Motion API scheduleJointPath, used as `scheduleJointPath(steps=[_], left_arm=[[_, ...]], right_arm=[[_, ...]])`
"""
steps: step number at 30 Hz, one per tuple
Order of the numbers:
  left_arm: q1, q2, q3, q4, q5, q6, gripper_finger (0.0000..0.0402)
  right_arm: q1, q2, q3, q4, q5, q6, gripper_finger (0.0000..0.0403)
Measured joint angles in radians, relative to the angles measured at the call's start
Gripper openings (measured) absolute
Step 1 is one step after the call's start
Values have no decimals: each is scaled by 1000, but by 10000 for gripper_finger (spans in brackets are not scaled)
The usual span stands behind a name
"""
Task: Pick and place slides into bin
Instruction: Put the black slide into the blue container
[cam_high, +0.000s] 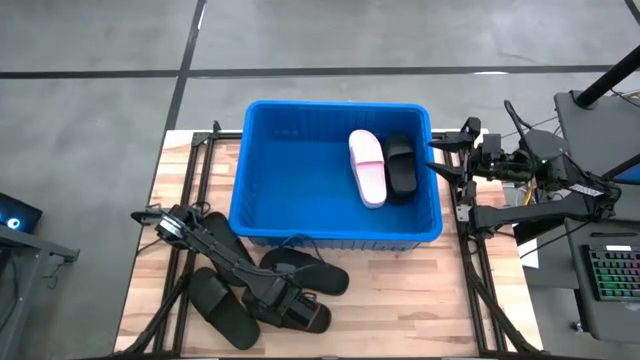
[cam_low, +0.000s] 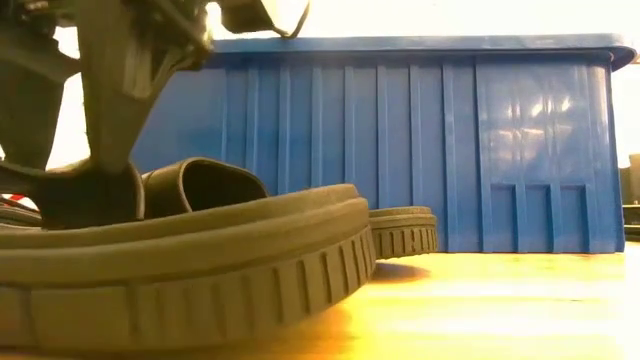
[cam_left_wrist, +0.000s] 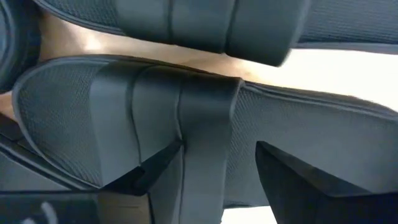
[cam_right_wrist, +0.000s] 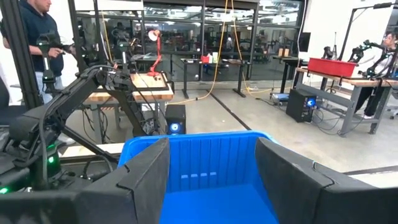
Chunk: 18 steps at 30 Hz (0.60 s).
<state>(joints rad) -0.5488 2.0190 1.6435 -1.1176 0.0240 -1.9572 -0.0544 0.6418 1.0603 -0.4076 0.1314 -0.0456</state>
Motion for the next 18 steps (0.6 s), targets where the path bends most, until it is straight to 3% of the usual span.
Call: scheduleJointPath(steps=[18], left_arm=[[0,-3,-113,85,5,-15,187]], right_arm=[[0,0,0,0,0,0,226]])
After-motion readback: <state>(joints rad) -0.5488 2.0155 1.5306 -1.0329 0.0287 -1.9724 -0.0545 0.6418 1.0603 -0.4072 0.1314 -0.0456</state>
